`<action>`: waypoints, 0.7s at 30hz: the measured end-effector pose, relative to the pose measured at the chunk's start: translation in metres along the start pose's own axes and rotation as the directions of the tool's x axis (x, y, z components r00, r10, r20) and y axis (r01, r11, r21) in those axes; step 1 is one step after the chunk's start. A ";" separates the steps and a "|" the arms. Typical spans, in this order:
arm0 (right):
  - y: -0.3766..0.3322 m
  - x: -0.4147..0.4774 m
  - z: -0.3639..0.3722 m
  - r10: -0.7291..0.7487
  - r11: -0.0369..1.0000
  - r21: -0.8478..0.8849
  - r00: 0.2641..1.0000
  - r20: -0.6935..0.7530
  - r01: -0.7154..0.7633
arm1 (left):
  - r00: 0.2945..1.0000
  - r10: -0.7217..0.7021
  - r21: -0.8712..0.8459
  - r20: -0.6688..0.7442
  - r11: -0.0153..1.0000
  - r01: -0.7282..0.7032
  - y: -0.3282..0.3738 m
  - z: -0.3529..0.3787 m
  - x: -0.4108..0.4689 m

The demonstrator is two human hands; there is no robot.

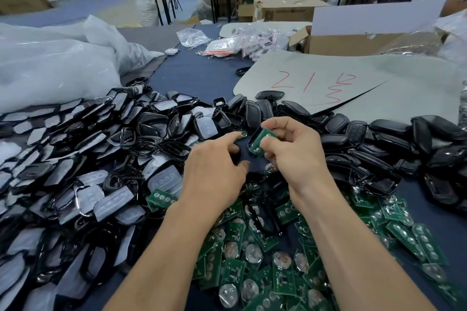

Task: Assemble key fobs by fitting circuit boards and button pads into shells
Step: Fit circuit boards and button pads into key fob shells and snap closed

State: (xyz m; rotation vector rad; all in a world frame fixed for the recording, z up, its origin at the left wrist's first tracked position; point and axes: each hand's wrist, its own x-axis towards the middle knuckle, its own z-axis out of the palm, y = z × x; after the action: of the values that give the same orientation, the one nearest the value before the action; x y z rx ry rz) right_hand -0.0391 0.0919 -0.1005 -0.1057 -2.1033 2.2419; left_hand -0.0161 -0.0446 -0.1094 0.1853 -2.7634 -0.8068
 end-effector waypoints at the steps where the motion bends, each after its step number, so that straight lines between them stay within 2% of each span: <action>1: 0.000 0.000 0.000 0.008 1.000 -0.002 1.000 0.020 -0.008 | 1.000 -0.016 -0.028 0.027 0.999 0.017 -0.001 0.000 0.001; 4: 0.002 -0.001 0.003 0.032 0.999 0.033 0.998 0.048 -0.033 | 0.999 0.033 -0.022 -0.002 0.999 -0.033 -0.005 0.002 0.004; 7: 0.002 -0.001 0.006 0.078 0.985 0.149 0.996 0.046 -0.084 | 0.995 0.089 -0.007 -0.045 0.996 -0.089 -0.003 0.002 0.002; 10: 0.000 0.002 0.003 0.081 0.973 0.215 0.997 0.018 -0.083 | 0.967 0.023 -0.158 -0.253 0.985 -0.065 0.000 -0.003 0.000; 12: -0.002 0.004 -0.001 0.101 0.956 0.276 0.995 -0.001 -0.097 | 0.949 -0.122 -0.425 -0.291 0.905 -0.014 0.000 -0.006 0.002; 14: -0.003 0.005 -0.004 0.112 0.955 0.277 0.994 -0.006 -0.106 | 0.951 -0.222 -0.682 -0.215 0.732 0.017 0.000 -0.007 0.004; 15: -0.004 0.005 -0.005 0.112 0.962 0.252 0.994 -0.004 -0.107 | 0.954 -0.240 -0.745 -0.181 0.666 0.027 0.001 -0.008 0.005; 18: -0.004 0.002 -0.003 0.109 0.976 0.187 0.993 0.046 -0.116 | 0.967 -0.234 -0.839 -0.104 0.542 0.041 0.003 -0.009 0.006; 21: -0.007 -0.001 0.002 0.123 0.958 0.241 0.981 0.148 -0.157 | 0.959 -0.256 -0.847 -0.125 0.530 0.031 0.003 -0.007 0.006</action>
State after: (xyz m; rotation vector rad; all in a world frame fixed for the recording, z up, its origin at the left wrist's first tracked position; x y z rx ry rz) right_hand -0.0385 0.0906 -0.0937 -0.0992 -1.9017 2.6478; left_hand -0.0203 -0.0469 -0.1004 0.2902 -1.8444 -1.9181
